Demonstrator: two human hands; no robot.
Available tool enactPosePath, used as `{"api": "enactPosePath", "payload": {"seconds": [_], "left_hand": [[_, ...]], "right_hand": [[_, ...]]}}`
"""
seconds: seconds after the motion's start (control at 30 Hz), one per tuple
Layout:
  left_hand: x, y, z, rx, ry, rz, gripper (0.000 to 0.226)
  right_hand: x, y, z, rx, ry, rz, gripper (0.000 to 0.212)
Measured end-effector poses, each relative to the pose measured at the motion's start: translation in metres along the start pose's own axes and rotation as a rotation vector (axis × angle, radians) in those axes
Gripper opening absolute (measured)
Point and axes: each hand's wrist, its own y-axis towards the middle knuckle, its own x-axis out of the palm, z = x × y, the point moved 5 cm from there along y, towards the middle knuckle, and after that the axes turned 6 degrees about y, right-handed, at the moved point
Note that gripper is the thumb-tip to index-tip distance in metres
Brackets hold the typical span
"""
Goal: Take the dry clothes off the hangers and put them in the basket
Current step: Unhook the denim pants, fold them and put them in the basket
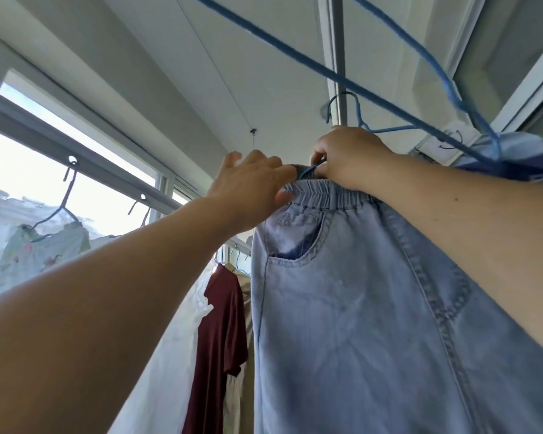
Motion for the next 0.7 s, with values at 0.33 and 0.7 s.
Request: {"api": "enactPosePath", "payload": {"seconds": [0.33, 0.7], "left_hand": [[0.002, -0.008, -0.016, -0.115, -0.354, -0.047, 0.034], [0.024, -0.049, -0.012, -0.267, -0.669, -0.096, 0.035]], "right_hand": [[-0.016, -0.004, -0.001, -0.036, -0.021, 0.070, 0.029], [-0.028, 0.000, -0.012, 0.035, 0.243, 0.281, 0.028]]}}
